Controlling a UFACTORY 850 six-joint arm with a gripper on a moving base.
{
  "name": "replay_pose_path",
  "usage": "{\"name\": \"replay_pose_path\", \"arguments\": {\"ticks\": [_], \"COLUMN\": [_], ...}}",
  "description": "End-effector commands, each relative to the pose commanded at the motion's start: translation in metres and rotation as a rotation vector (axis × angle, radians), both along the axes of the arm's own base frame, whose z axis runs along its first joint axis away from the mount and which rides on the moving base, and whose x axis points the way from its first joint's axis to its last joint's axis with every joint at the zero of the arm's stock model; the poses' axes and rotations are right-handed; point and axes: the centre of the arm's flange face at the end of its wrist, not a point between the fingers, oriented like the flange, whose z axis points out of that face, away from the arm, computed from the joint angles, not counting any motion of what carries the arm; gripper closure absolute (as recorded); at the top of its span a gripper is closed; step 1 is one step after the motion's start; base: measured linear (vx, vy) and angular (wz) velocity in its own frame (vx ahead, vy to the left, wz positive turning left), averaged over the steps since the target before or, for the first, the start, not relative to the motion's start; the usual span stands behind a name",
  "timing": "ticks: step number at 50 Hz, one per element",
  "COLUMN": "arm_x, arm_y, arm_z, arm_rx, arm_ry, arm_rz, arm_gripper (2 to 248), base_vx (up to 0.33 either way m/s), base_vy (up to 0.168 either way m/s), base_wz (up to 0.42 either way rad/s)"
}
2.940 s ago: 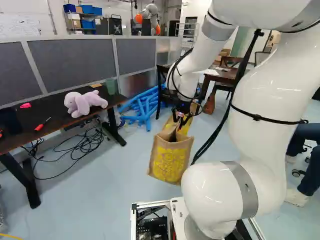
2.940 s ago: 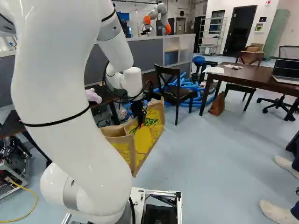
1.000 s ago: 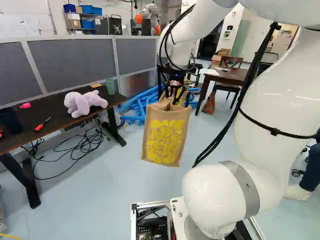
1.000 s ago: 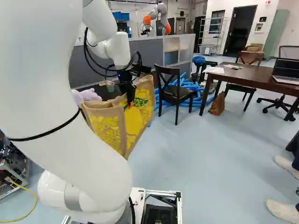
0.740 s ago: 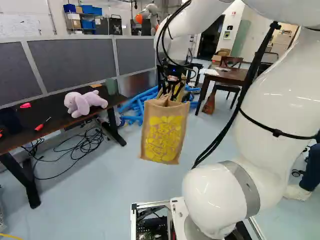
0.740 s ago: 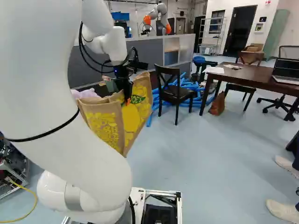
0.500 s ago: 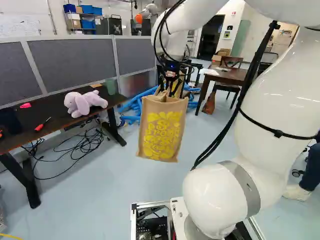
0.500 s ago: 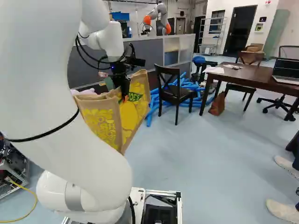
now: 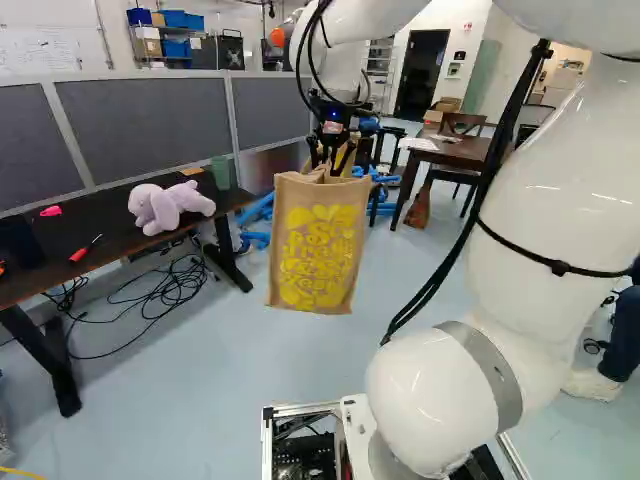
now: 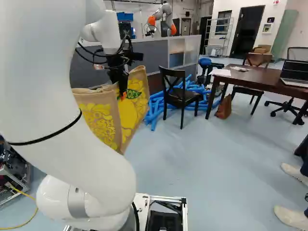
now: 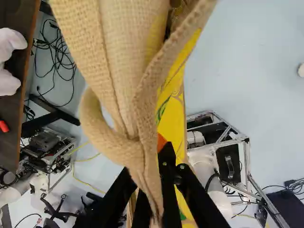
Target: Pick up the bag on the ground and place it on the table
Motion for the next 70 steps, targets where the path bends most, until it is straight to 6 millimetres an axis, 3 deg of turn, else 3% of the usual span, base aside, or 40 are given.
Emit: {"name": "replay_pose_path", "arguments": {"ticks": [29,70], "arm_x": [0.003,0.002], "arm_y": [0.027,0.028], "arm_z": [0.043,0.046], "arm_rx": [0.001,0.001], "arm_ry": [0.006,0.006], "arm_rz": [0.059,0.063], "arm_gripper": [228,228], "base_vx": [0.0,0.006], "base_vy": [0.0,0.003], "base_wz": [0.0,0.01]}}
